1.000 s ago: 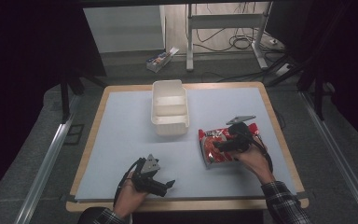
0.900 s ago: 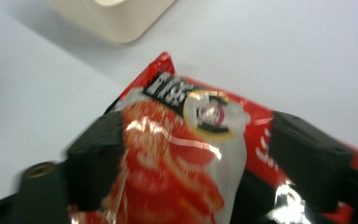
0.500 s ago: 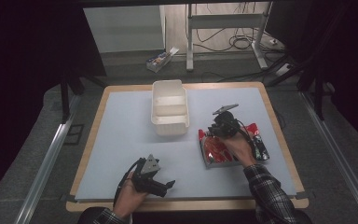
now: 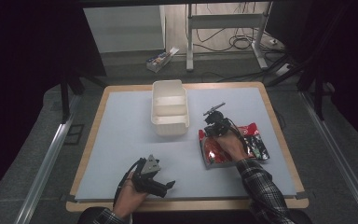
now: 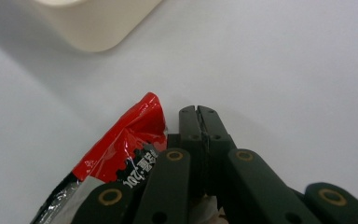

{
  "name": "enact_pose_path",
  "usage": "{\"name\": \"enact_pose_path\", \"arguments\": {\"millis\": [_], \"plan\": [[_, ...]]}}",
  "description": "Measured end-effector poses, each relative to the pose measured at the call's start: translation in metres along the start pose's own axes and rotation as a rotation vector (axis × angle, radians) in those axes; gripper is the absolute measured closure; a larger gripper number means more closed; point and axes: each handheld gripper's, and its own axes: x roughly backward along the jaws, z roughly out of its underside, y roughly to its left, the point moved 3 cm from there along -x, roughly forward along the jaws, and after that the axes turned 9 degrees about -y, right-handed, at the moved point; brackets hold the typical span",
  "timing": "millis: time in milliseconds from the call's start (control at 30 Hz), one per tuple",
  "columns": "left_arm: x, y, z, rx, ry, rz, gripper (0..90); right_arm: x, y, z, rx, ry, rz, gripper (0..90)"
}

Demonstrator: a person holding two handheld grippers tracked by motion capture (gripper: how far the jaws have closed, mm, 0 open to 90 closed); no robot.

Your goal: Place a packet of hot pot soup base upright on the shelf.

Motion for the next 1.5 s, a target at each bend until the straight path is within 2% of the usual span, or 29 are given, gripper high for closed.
{"name": "enact_pose_path", "arguments": {"millis": [333,433,533,667,800,833,867,1033,1133,1267,1333,1400,1500], "plan": [[-0.001,-0.002,0.0,-0.011,0.01,0.003,2.2,0.016,0.024,0.018,0.035,0.005,-0.063,89.4],[-0.002,-0.003,0.0,-0.014,0.019,0.005,2.3,0.02,0.029,0.021,0.052,-0.006,-0.05,89.2],[-0.002,-0.004,0.0,-0.013,0.018,0.005,2.4,0.024,0.026,0.019,0.062,-0.022,-0.037,88.7],[-0.002,-0.002,0.0,-0.003,0.022,0.006,2.7,0.04,0.01,0.018,0.016,-0.081,-0.019,88.6],[-0.002,-0.003,0.0,-0.005,0.025,0.004,2.9,0.062,-0.017,0.025,-0.04,-0.109,0.028,88.7],[-0.002,-0.003,0.0,-0.007,0.026,0.004,3.0,0.072,-0.032,0.033,-0.063,-0.119,0.064,88.7],[-0.003,-0.003,0.0,-0.008,0.029,0.005,3.0,0.072,-0.032,0.033,-0.063,-0.119,0.064,88.7],[-0.004,-0.004,0.0,0.005,0.033,0.006,3.4,0.097,-0.07,0.062,-0.142,-0.122,0.168,88.6],[-0.004,-0.004,0.0,0.014,0.03,0.008,3.5,0.105,-0.088,0.082,-0.172,-0.097,0.216,88.3],[-0.003,-0.004,-0.001,0.016,0.025,0.008,3.6,0.108,-0.103,0.108,-0.185,-0.048,0.263,86.4],[-0.003,-0.004,-0.001,0.016,0.024,0.007,3.6,0.107,-0.104,0.11,-0.194,-0.035,0.266,86.6],[-0.003,-0.004,-0.001,0.021,0.019,0.008,3.6,0.105,-0.103,0.113,-0.223,-0.039,0.211,89.0],[-0.002,-0.003,-0.002,0.027,0.017,0.007,3.7,0.104,-0.098,0.113,-0.241,-0.039,0.217,89.3]]}}
